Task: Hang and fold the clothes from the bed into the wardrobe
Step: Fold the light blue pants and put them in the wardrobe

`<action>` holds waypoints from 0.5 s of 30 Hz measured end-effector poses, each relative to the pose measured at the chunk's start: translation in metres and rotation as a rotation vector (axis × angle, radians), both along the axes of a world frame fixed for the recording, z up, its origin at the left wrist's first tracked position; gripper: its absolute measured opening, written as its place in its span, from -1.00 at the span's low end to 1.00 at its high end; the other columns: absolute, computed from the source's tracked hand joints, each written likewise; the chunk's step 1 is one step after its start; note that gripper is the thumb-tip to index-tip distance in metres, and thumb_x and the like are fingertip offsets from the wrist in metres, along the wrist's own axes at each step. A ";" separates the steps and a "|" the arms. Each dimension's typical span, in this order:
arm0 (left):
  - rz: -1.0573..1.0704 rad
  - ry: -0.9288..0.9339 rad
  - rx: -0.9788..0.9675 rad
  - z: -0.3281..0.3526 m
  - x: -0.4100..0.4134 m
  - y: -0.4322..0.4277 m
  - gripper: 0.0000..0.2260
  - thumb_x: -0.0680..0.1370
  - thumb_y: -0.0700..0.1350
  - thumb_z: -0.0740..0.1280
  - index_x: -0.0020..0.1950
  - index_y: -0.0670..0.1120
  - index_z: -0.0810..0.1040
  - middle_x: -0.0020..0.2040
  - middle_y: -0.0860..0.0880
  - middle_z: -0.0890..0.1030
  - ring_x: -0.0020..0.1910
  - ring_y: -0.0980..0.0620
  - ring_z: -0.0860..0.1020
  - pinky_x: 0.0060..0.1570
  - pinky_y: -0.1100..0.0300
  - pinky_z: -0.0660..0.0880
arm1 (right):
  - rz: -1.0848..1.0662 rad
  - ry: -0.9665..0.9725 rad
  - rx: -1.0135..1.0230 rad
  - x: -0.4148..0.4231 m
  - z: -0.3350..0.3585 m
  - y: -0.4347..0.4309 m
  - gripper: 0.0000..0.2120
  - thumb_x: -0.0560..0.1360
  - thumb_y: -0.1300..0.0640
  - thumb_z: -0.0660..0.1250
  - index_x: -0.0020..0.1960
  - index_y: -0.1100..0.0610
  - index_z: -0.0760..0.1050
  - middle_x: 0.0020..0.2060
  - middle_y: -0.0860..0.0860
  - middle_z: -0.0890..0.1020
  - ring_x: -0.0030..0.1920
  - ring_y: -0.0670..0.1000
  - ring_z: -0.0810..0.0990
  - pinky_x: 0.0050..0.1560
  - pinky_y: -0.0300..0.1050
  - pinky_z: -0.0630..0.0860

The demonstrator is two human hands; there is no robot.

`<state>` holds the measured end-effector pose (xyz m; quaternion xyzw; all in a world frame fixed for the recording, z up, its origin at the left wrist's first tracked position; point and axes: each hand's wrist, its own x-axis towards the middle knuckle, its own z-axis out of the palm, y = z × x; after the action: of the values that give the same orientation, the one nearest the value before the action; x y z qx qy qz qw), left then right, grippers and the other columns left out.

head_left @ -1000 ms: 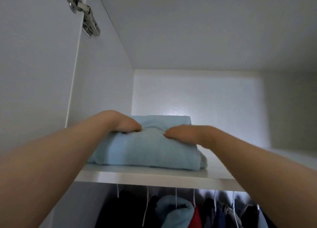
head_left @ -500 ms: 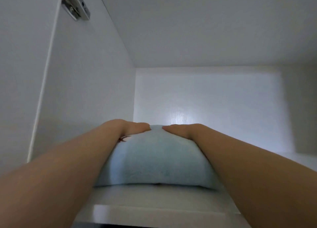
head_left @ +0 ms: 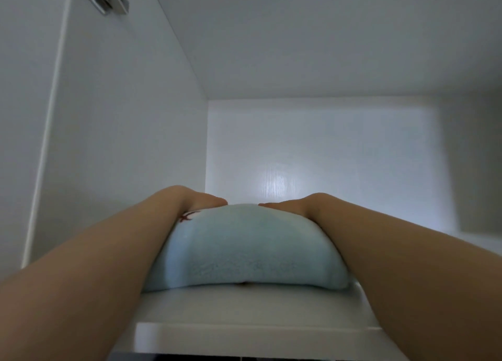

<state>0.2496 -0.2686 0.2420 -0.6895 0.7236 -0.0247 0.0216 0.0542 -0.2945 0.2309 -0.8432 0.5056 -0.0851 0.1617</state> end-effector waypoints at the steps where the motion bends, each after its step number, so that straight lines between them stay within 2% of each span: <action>1: 0.014 -0.052 0.009 -0.003 -0.010 0.011 -0.33 0.34 0.10 0.23 0.37 -0.22 0.38 0.36 -0.19 0.42 0.29 -0.10 0.44 0.25 0.14 0.33 | -0.024 -0.029 0.000 0.000 -0.001 -0.001 -0.45 0.61 -0.20 -0.12 0.52 0.01 0.10 0.49 0.03 0.20 0.46 0.06 0.23 0.40 -0.03 0.14; 3: 0.026 -0.042 -0.009 -0.003 -0.023 0.025 -0.39 0.45 0.08 0.16 0.45 -0.16 0.25 0.44 -0.13 0.31 0.40 -0.06 0.32 0.35 0.15 0.22 | -0.077 -0.052 0.012 0.000 -0.002 0.007 -0.43 0.60 -0.23 -0.12 0.52 0.03 0.10 0.49 0.07 0.20 0.45 0.09 0.24 0.39 -0.02 0.16; 5: 0.038 0.043 -0.051 -0.005 -0.032 0.038 -0.58 0.64 0.02 0.06 0.49 -0.06 0.17 0.49 -0.07 0.23 0.44 -0.01 0.24 0.34 0.19 0.17 | -0.145 -0.105 0.044 -0.008 -0.005 0.015 -0.36 0.56 -0.30 -0.08 0.51 0.05 0.12 0.47 0.10 0.24 0.42 0.12 0.29 0.37 -0.01 0.20; 8: 0.050 0.136 -0.109 -0.010 -0.035 0.050 -0.62 0.67 -0.09 -0.01 0.50 -0.08 0.15 0.51 -0.07 0.18 0.46 0.00 0.21 0.27 0.26 0.17 | -0.212 -0.169 0.092 -0.021 -0.013 0.034 -0.26 0.51 -0.36 -0.02 0.52 0.09 0.12 0.46 0.10 0.26 0.41 0.12 0.31 0.33 -0.03 0.24; 10: 0.047 0.194 -0.140 -0.010 -0.038 0.064 -0.62 0.66 -0.10 0.00 0.49 -0.09 0.15 0.51 -0.08 0.16 0.46 0.00 0.19 0.30 0.27 0.11 | -0.221 -0.230 0.115 -0.032 -0.018 0.050 -0.25 0.51 -0.35 0.01 0.53 0.11 0.07 0.49 0.08 0.20 0.44 0.10 0.25 0.31 -0.05 0.22; 12: 0.059 0.264 -0.176 -0.011 -0.037 0.072 -0.62 0.66 -0.03 0.01 0.47 -0.06 0.24 0.50 -0.06 0.22 0.45 -0.01 0.22 0.37 0.19 0.11 | -0.213 -0.286 0.084 -0.041 -0.020 0.067 -0.32 0.56 -0.27 0.00 0.53 0.13 0.05 0.50 0.09 0.15 0.46 0.10 0.19 0.33 -0.05 0.20; 15: 0.068 0.260 -0.304 -0.010 -0.047 0.093 -0.60 0.65 0.03 0.01 0.44 -0.07 0.33 0.47 -0.06 0.28 0.43 -0.02 0.26 0.37 0.16 0.13 | -0.158 -0.338 -0.022 -0.051 -0.019 0.093 -0.43 0.62 -0.15 -0.05 0.52 0.13 0.06 0.51 0.10 0.13 0.48 0.10 0.15 0.37 -0.08 0.16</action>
<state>0.2027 -0.1753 0.2316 -0.7062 0.6845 -0.0438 -0.1754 0.0030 -0.2019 0.2122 -0.7764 0.5349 -0.2434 0.2278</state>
